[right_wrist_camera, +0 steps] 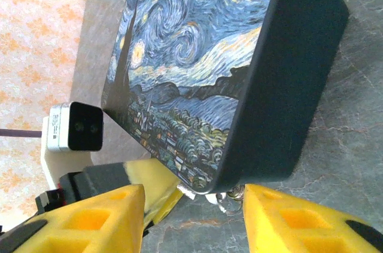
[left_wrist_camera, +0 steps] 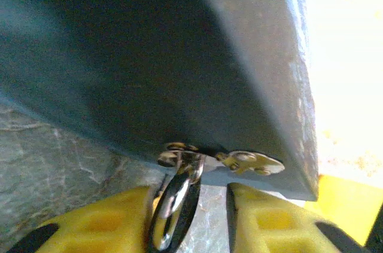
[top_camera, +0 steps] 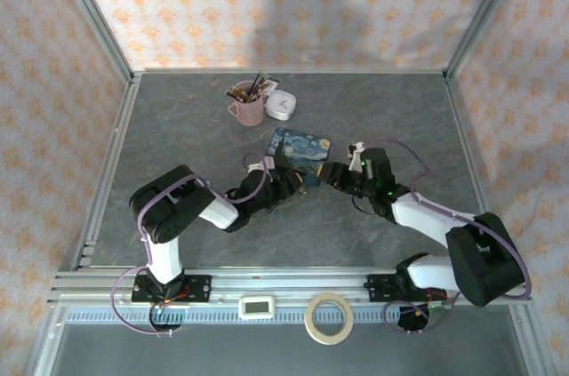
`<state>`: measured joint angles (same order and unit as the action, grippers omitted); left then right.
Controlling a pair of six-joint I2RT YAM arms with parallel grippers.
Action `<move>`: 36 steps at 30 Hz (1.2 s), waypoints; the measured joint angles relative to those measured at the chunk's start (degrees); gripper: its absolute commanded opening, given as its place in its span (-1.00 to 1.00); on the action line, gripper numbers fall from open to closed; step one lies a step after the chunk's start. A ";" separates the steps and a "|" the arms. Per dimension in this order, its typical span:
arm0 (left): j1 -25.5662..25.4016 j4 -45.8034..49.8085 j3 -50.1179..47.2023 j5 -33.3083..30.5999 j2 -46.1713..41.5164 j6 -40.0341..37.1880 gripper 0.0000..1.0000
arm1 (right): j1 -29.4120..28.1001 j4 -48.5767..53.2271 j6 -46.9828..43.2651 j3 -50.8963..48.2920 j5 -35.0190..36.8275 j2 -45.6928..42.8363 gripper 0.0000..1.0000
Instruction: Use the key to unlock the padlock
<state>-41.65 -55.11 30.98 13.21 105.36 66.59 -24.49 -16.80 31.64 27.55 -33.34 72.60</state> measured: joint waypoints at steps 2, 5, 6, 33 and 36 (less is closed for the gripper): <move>0.00 0.07 -0.74 -0.26 -1.29 0.20 0.17 | -0.44 0.37 -0.39 0.31 0.52 0.00 -0.08; 0.17 0.07 -2.32 -0.44 -3.04 0.42 0.21 | -0.96 0.85 -0.87 0.68 1.05 0.00 -0.08; 0.44 0.09 -2.69 -0.44 -3.26 0.46 0.22 | -1.05 0.98 -1.05 0.74 1.11 0.00 -0.08; -1.03 0.72 -3.98 -10.69 -4.68 0.94 0.28 | -8.72 4.83 -7.63 2.29 3.58 -1.25 -0.19; 1.42 1.51 -7.96 -10.69 -9.94 0.85 0.32 | -12.39 6.97 -9.20 4.92 5.95 2.45 -0.14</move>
<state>-40.23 -53.60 23.03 2.52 95.42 67.44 -36.88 -9.82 22.44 32.47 -27.40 75.05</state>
